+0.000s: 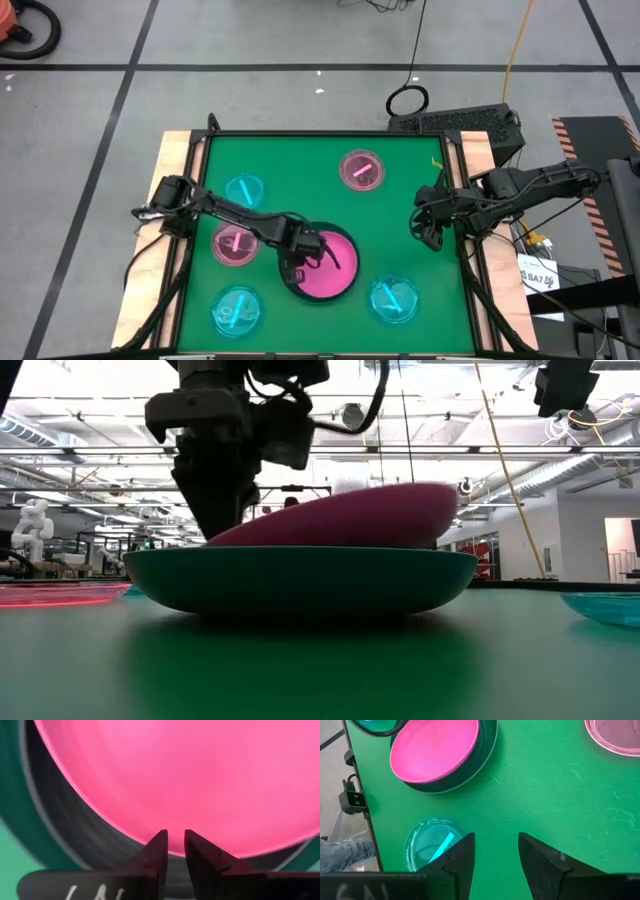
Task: Stack plastic plates
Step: Stack the pink plate on top of the black plate
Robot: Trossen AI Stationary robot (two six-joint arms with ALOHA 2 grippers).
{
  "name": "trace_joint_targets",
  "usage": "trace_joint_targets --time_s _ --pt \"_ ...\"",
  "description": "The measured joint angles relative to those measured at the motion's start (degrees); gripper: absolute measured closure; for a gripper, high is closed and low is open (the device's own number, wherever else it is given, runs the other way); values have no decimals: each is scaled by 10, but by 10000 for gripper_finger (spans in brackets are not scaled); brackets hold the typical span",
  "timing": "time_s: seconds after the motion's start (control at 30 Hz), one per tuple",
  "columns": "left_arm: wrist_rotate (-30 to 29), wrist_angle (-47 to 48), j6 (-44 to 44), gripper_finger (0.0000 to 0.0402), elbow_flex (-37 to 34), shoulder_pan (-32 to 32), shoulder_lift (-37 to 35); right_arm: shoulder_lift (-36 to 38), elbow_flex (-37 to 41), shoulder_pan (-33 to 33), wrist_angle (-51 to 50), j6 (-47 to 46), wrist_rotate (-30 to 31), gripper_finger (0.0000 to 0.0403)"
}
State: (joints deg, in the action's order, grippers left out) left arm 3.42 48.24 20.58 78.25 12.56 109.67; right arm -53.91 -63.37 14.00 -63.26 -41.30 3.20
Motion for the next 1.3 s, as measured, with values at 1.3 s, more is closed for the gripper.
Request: trace_joint_targets --time_s 1.3 --pt "11 113 -125 332 1 -20 4 0 0 0 17 0 0 257"
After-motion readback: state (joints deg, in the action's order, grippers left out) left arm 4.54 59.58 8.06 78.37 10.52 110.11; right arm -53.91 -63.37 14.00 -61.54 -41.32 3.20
